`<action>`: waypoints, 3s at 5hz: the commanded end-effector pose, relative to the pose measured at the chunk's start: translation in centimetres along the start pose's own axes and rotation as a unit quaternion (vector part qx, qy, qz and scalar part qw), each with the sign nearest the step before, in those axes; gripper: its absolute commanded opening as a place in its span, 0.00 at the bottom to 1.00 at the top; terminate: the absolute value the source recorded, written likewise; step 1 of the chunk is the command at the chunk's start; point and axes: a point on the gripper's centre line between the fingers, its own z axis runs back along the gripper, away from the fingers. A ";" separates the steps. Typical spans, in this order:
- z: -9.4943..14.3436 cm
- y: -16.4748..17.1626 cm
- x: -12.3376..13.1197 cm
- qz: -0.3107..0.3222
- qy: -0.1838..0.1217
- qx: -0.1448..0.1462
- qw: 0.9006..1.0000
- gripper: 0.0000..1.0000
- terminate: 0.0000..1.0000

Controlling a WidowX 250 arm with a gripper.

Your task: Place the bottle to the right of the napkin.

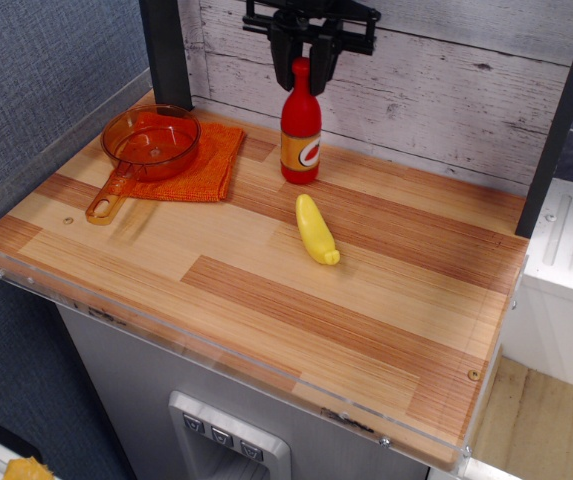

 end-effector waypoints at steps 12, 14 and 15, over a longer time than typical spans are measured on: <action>8.2 1.3 -4.5 -0.012 -0.084 0.010 0.996 1.00 0.00; 8.0 -3.8 -7.5 -0.078 -0.088 -0.026 0.993 1.00 0.00; 8.0 -7.5 -8.0 -0.128 -0.088 -0.055 0.986 1.00 0.00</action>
